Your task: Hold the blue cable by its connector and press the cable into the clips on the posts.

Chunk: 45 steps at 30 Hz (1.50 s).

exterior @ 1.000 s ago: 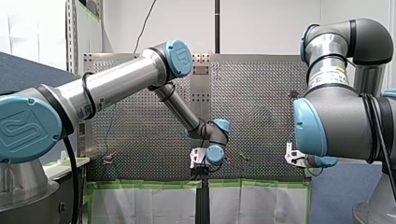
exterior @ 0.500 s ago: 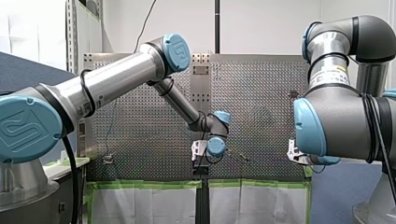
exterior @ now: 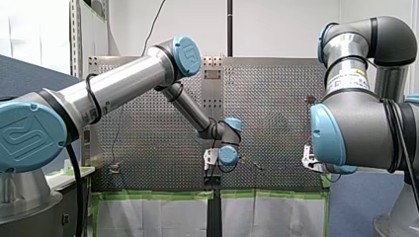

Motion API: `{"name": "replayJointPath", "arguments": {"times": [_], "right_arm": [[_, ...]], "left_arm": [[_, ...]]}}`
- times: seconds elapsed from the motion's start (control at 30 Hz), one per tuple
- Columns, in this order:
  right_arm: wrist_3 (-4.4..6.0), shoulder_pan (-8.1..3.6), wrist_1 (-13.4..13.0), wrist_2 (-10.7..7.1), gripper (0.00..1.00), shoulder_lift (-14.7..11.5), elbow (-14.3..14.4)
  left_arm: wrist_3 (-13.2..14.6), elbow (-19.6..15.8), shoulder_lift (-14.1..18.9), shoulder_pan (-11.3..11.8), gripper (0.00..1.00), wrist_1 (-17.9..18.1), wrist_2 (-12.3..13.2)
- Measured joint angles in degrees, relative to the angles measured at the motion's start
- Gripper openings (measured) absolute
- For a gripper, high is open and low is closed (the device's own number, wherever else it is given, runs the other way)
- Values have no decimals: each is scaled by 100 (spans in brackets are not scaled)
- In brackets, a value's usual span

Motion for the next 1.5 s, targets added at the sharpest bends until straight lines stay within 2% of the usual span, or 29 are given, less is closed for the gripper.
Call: {"name": "replayJointPath", "arguments": {"times": [0.2,0.33,0.43,0.53,0.67,0.97,1.13,1.33,1.5], "right_arm": [[157,59,-147,45,0,5,-66],[279,83,-189,198,0,14,-168],[324,88,-200,356,0,26,-241],[335,90,-196,527,0,66,-312],[326,102,-184,643,0,174,-395],[323,166,-159,660,0,318,-588],[373,199,-118,664,0,325,-774],[459,210,-58,725,0,359,-1030],[470,180,83,773,0,429,-1250]], "left_arm": [[5,71,-95,141,0,26,176],[29,261,-294,245,0,-117,199],[52,434,-452,323,0,-214,206],[66,612,-525,394,0,-275,235],[78,778,-550,468,0,-308,315],[129,961,-679,601,0,-383,555],[129,1135,-829,675,0,-479,586],[128,1318,-851,749,0,-568,588],[127,1367,-851,807,0,-599,593]]}}
